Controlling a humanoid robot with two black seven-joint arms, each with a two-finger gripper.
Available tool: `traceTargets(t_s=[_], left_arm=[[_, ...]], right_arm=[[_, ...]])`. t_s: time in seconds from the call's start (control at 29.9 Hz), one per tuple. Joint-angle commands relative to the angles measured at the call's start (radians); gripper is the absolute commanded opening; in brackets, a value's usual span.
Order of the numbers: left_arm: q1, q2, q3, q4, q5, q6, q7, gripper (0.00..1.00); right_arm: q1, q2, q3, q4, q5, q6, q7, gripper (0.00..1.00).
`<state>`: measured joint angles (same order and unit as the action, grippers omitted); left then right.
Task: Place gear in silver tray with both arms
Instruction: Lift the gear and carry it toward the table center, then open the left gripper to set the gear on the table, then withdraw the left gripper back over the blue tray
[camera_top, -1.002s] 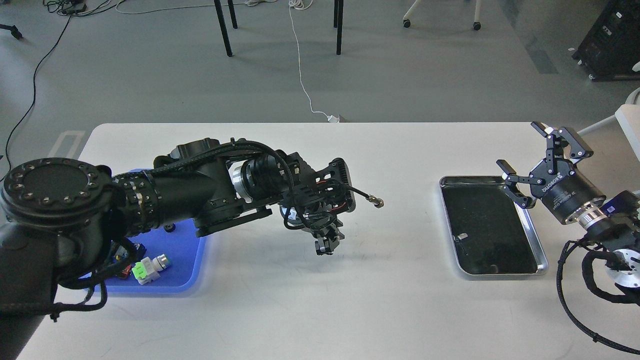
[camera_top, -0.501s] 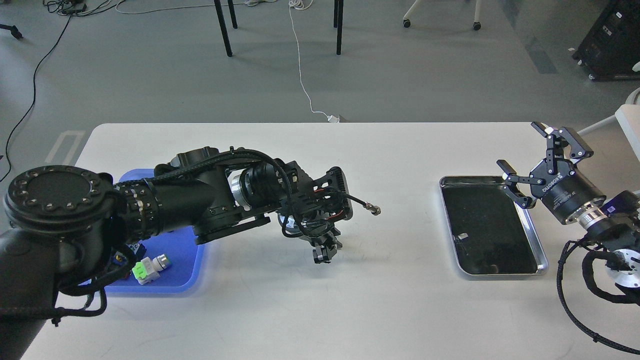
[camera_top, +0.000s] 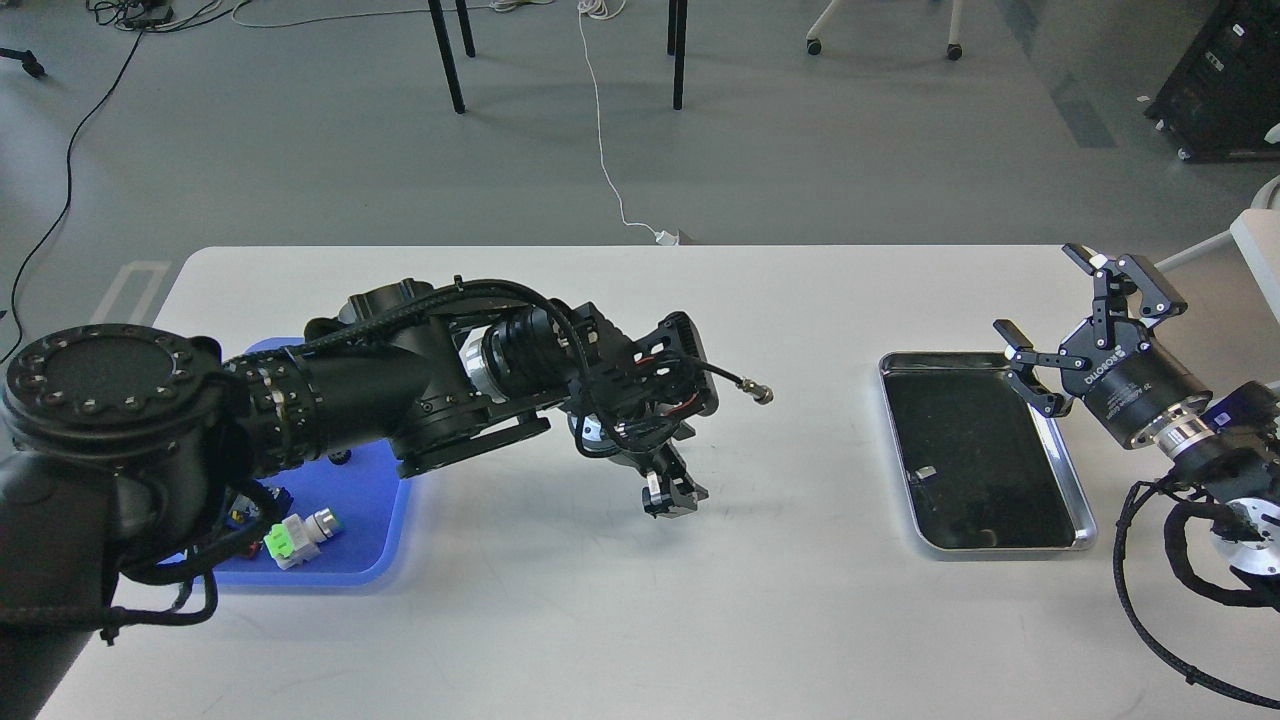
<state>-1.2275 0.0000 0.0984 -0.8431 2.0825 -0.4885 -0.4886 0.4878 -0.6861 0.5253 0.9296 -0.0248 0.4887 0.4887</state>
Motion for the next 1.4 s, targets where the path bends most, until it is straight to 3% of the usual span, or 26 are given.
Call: traceTargets(t_s=[0.0, 0.13, 0.37, 0.47, 0.57, 0.67, 1.04, 1.17, 1.37], left_arm=[[-0.009, 0.0, -0.109, -0.007, -0.134, 0.0, 0.0, 0.87], [0.011, 0.009, -0.259, -0.01, -0.436, 0.0, 0.0, 0.99], [0.129, 0.182, -0.335, -0.013, -1.097, 0.0, 0.0, 0.99], [0.195, 0.248, -0.339, -0.022, -1.267, 0.085, 0.0, 0.99], [0.288, 0.34, -0.385, -0.105, -1.318, 0.142, 0.0, 0.99], [0.439, 0.419, -0.534, -0.189, -1.32, 0.169, 0.0, 0.99], [0.807, 0.426, -0.957, -0.214, -1.363, 0.111, 0.0, 0.99], [0.89, 0.417, -1.085, -0.215, -1.456, 0.097, 0.065, 0.99], [0.956, 0.416, -1.12, -0.255, -1.467, 0.091, 0.084, 0.99]], right_arm=[[0.0, 0.0, 0.002, 0.002, -0.001, 0.0, 0.0, 0.99], [0.0, 0.0, 0.002, 0.003, -0.001, 0.0, 0.0, 0.99], [0.002, -0.001, -0.007, 0.009, -0.004, 0.0, 0.0, 0.99], [0.011, -0.001, -0.011, 0.012, -0.007, 0.0, 0.0, 0.99], [0.012, -0.004, -0.016, 0.025, -0.042, 0.0, 0.0, 0.99], [0.014, -0.013, -0.016, 0.032, -0.11, 0.0, 0.0, 0.99], [0.132, -0.038, -0.067, 0.064, -0.279, 0.0, 0.0, 0.99], [0.247, -0.062, -0.151, 0.107, -0.407, 0.0, 0.0, 0.99], [0.516, -0.055, -0.376, 0.124, -0.631, 0.0, 0.0, 0.99]])
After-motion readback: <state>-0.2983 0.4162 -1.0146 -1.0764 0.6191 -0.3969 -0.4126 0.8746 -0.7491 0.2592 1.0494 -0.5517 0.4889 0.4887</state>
